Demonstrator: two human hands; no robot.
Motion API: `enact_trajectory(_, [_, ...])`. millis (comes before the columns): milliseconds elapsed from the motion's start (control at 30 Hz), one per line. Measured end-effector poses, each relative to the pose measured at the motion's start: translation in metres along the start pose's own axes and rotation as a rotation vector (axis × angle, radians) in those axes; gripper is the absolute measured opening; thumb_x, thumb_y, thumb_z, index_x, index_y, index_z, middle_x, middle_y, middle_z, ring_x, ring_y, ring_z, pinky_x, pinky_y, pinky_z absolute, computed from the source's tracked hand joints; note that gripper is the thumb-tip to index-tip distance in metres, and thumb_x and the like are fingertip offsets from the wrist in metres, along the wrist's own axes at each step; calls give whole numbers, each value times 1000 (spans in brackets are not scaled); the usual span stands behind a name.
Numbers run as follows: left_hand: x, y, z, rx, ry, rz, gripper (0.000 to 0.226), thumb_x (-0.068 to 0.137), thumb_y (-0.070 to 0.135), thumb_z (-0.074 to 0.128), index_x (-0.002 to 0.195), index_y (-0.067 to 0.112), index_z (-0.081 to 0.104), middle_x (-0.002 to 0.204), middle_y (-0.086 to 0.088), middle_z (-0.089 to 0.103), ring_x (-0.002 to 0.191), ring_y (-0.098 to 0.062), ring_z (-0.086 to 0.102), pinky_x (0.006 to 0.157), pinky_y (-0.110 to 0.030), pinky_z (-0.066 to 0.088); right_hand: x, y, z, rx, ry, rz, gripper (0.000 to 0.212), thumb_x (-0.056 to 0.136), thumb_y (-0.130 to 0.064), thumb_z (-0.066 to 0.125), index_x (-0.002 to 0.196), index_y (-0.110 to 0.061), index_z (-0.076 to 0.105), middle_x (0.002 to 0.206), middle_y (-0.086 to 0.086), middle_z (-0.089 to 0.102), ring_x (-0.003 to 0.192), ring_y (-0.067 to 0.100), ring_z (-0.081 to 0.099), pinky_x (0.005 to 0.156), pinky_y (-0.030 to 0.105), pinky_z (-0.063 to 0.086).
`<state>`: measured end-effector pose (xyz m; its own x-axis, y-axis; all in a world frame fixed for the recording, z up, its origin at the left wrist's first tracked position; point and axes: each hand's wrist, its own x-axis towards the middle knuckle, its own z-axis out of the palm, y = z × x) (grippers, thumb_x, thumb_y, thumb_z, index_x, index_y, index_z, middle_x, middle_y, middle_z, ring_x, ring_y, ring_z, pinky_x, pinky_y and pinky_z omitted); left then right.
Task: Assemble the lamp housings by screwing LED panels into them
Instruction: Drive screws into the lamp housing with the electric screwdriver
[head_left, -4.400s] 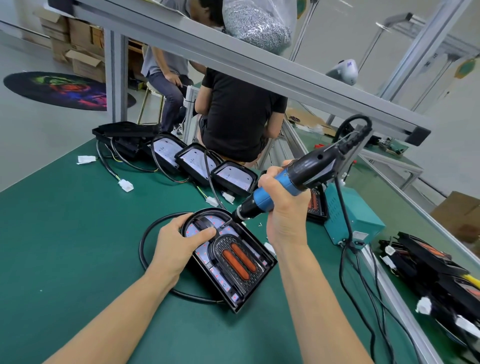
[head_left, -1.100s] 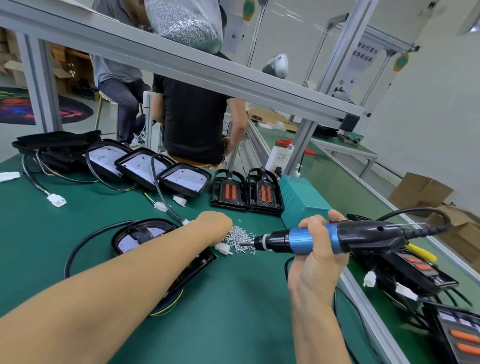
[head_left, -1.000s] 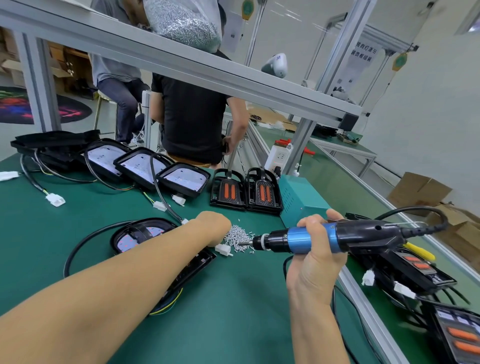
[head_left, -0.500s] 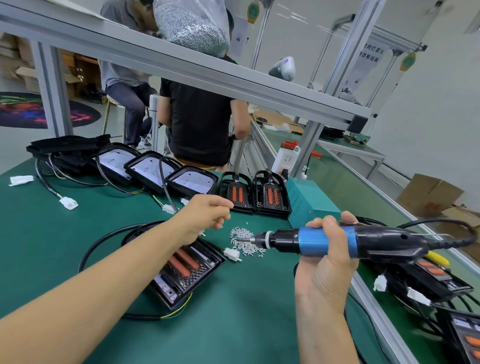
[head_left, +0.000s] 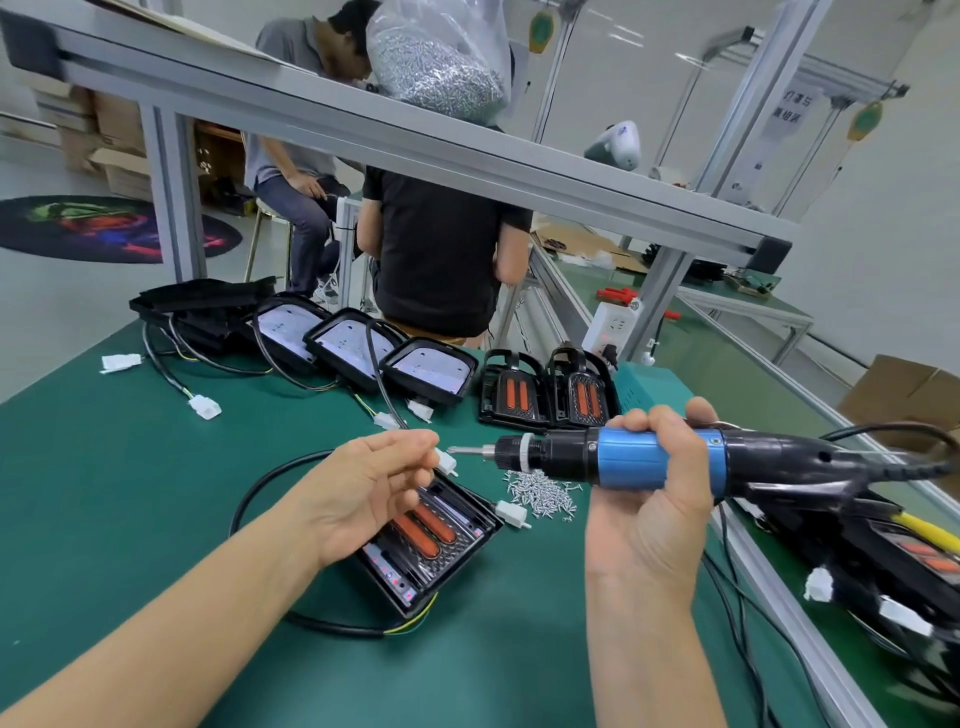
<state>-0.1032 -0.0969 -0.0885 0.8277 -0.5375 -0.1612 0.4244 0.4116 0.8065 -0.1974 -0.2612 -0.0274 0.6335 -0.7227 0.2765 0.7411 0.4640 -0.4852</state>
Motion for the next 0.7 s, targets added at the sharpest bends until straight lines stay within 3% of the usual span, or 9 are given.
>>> enact_trajectory(267, [-5, -3, 1, -88, 80, -14, 11, 68, 21, 70, 65, 12, 76, 68, -3, 68, 50, -8, 61, 43, -17, 50, -3, 4, 8, 17, -13, 25, 30, 72, -1, 63, 93, -22, 57, 71, -5, 55, 61, 10, 59, 68, 22, 53])
enact_trajectory(467, [-3, -6, 7, -86, 44, -29, 12, 63, 29, 74, 63, 18, 69, 60, 3, 57, 45, -6, 48, 36, -15, 40, -4, 8, 9, -2, -41, 18, 31, 74, 0, 61, 95, -22, 56, 71, -4, 55, 62, 10, 59, 65, 23, 53])
enact_trajectory(600, [-1, -6, 5, -66, 10, -44, 8, 66, 22, 73, 62, 15, 73, 63, 1, 62, 48, -5, 53, 40, -14, 45, -3, 7, 6, -21, -42, 4, 28, 77, 0, 60, 95, -21, 56, 70, -5, 55, 62, 9, 58, 67, 23, 53])
enact_trajectory(700, [1, -7, 1, -51, -25, -52, 11, 65, 11, 72, 75, 7, 78, 73, -7, 70, 54, -8, 62, 47, -16, 51, -1, 6, 2, -33, -42, -1, 28, 77, 0, 59, 94, -22, 56, 69, -6, 55, 62, 9, 58, 69, 23, 53])
